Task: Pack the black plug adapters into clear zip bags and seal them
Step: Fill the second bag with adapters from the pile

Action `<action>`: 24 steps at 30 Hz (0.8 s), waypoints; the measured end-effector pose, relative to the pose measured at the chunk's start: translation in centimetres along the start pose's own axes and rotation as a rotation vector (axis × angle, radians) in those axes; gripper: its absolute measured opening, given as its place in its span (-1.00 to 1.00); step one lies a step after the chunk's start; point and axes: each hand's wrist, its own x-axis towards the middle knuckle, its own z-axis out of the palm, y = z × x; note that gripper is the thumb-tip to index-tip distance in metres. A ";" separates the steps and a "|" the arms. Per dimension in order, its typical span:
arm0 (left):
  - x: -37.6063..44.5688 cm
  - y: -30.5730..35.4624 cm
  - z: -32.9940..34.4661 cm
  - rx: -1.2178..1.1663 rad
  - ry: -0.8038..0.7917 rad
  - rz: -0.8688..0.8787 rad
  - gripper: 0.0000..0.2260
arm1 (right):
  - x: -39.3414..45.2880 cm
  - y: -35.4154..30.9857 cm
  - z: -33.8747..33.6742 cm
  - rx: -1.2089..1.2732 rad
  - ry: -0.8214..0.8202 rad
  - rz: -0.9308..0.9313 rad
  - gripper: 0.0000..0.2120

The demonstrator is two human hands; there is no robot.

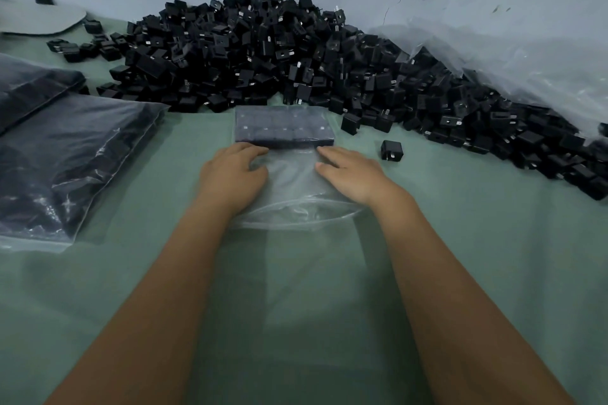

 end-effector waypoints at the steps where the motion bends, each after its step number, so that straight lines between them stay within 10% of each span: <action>1: 0.6 0.0 0.0 0.056 -0.054 -0.010 -0.59 | 0.4 0.1 0.2 -0.071 -0.037 0.006 -0.48; 7: 0.6 -0.3 0.9 0.180 -0.082 0.043 -0.57 | 0.2 0.8 2.2 -0.188 0.069 -0.036 -0.47; 13: -1.4 -0.3 0.3 -0.288 0.123 0.086 -0.77 | -2.2 1.6 1.7 0.090 0.741 0.015 -0.67; 18: -3.8 -0.3 -0.4 -0.365 0.053 0.193 -0.81 | -2.1 2.7 1.2 0.170 0.513 0.439 -0.56; 24: -4.3 0.0 -1.0 -0.168 -0.165 0.285 -0.31 | -2.3 2.7 1.3 0.221 0.606 0.412 -0.57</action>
